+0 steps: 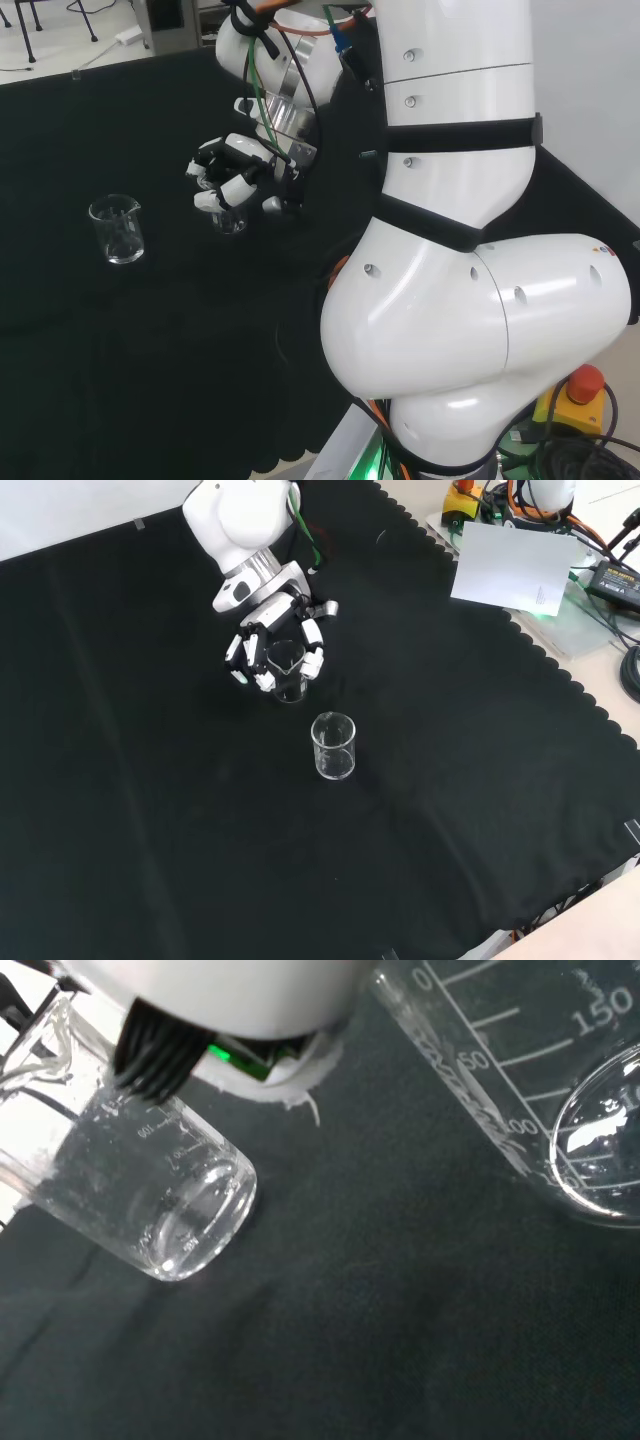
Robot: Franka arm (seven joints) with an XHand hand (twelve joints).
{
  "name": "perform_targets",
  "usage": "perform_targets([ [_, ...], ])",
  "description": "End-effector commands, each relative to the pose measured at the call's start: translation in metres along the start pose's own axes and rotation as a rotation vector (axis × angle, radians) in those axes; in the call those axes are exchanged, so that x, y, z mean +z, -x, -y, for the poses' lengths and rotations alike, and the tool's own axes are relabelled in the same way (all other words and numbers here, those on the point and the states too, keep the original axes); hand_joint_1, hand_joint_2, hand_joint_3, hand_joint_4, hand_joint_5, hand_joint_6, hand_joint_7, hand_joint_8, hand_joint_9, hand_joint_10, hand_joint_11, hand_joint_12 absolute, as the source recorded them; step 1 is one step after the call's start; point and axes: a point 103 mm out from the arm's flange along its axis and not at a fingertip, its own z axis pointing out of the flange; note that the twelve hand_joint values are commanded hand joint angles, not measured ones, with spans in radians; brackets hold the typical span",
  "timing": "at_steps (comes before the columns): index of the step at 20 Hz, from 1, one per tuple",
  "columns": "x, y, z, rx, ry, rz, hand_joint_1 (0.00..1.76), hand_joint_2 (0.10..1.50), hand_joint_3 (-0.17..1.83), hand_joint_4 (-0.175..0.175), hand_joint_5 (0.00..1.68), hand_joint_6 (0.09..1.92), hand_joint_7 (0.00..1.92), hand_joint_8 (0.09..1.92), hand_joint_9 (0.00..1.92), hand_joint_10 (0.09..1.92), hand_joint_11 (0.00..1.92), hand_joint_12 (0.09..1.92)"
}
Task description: Place the beaker back on the table.
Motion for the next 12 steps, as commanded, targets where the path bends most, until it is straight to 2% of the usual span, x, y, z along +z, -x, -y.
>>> perform_targets([
  [1, -0.003, -0.003, 0.003, 0.013, -0.036, 0.078, 1.00, 0.48, 0.69, -0.071, 0.55, 0.75, 1.05, 0.09, 1.08, 0.09, 0.23, 1.33],
  [12, -0.021, -0.023, 0.003, 0.016, -0.024, 0.110, 0.95, 0.49, 0.65, -0.072, 0.46, 0.54, 0.85, 0.09, 0.88, 0.09, 0.00, 1.35],
])
